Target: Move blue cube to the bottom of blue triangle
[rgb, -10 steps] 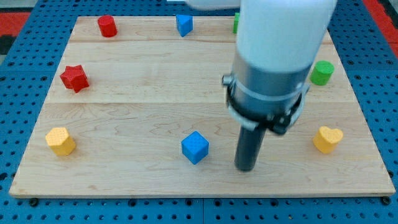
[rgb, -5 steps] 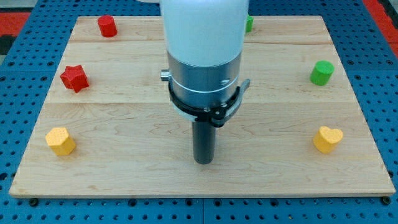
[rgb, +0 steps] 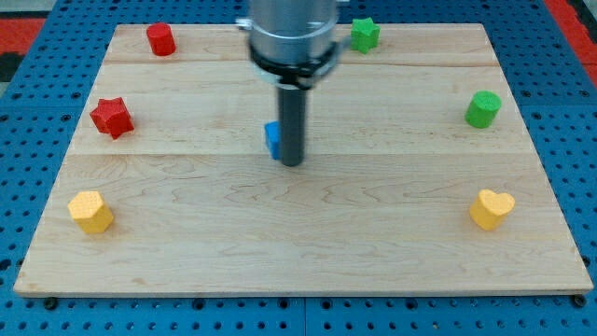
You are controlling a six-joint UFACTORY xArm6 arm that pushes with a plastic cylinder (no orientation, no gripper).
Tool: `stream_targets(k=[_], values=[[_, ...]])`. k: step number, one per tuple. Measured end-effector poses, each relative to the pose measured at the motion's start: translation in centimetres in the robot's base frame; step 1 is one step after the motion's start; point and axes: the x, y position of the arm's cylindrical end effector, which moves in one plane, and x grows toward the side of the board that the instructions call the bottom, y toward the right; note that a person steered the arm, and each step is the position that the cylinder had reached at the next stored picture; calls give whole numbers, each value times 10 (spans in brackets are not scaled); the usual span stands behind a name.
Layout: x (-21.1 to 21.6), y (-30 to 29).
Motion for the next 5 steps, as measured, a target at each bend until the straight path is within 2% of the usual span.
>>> stream_targets(k=[2, 4, 5], values=[[-48, -1], [-59, -53], [-66, -45]])
